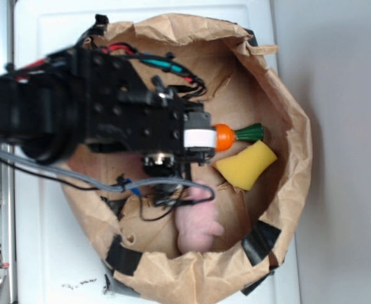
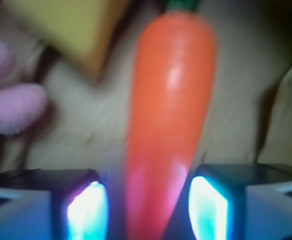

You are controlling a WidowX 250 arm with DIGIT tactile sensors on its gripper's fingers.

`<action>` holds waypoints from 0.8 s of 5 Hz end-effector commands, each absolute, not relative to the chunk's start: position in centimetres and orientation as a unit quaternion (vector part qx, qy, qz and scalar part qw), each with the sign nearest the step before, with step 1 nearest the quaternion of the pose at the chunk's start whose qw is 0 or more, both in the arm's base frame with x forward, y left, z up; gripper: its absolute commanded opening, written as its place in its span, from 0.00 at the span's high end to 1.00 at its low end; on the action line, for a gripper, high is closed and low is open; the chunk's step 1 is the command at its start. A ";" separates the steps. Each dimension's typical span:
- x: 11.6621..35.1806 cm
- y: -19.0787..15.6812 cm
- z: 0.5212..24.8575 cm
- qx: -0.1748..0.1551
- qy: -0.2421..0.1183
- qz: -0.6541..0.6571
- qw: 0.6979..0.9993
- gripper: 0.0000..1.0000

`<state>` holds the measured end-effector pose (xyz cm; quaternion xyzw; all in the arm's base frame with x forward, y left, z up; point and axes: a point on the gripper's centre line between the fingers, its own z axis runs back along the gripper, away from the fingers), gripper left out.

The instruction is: Grab the blue ball.

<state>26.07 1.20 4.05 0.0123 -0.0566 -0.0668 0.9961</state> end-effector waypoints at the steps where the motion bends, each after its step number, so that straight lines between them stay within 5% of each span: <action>1: 26.0 2.7 9.8 -0.031 -0.061 -0.060 0.996 0.00; 3: 24.2 3.9 9.8 -0.019 -0.053 -0.071 0.996 0.00; 4: 23.3 4.1 8.1 0.027 -0.043 -0.088 0.995 0.00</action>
